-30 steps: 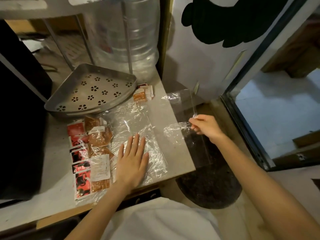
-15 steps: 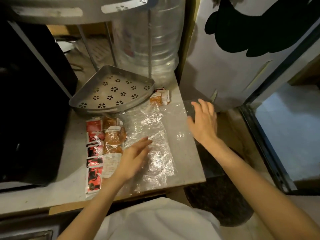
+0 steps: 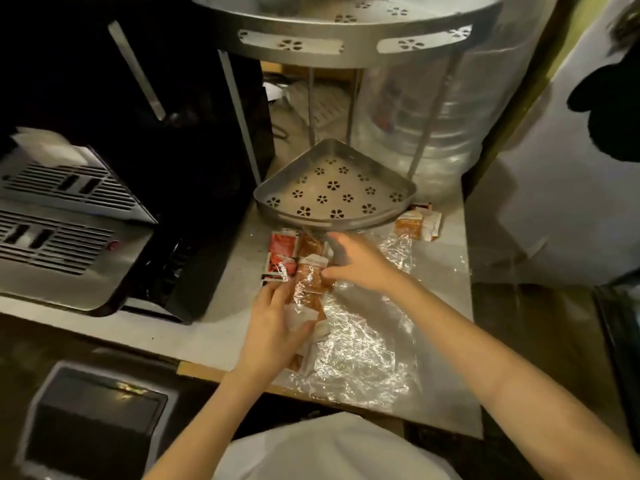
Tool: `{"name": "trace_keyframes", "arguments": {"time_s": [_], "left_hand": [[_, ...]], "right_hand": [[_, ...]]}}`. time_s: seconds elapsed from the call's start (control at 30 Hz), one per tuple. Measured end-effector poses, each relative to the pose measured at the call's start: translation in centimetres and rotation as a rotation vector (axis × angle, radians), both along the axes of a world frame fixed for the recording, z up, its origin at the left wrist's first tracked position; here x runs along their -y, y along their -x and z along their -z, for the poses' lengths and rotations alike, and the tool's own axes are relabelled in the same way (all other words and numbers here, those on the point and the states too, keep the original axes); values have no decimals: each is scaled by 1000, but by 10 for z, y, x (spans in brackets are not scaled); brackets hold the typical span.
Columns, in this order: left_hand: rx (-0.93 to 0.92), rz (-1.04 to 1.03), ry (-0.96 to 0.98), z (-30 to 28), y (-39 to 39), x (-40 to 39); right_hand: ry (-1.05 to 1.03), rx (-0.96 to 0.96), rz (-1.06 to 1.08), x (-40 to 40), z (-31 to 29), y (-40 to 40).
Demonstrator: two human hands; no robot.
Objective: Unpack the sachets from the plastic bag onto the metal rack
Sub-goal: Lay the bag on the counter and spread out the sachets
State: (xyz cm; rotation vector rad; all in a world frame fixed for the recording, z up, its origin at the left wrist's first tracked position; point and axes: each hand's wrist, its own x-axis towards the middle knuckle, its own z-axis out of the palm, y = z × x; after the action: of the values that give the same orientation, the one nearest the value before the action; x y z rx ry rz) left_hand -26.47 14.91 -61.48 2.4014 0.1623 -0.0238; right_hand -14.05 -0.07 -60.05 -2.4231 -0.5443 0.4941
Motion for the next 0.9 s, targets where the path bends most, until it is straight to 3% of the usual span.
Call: {"name": "trace_keyframes", "arguments": {"time_s": [0.17, 0.47, 0.7, 0.9], "left_hand": [[-71, -91, -171, 3, 8, -1], [-196, -92, -306, 0, 3, 5], [-281, -10, -254, -1, -8, 1], [-405, 143, 25, -10, -29, -4]], "right_hand": [[152, 58, -112, -18, 10, -8], [226, 139, -27, -21, 8, -8], [115, -164, 109, -6, -5, -12], [-20, -310, 140, 20, -16, -17]]}}
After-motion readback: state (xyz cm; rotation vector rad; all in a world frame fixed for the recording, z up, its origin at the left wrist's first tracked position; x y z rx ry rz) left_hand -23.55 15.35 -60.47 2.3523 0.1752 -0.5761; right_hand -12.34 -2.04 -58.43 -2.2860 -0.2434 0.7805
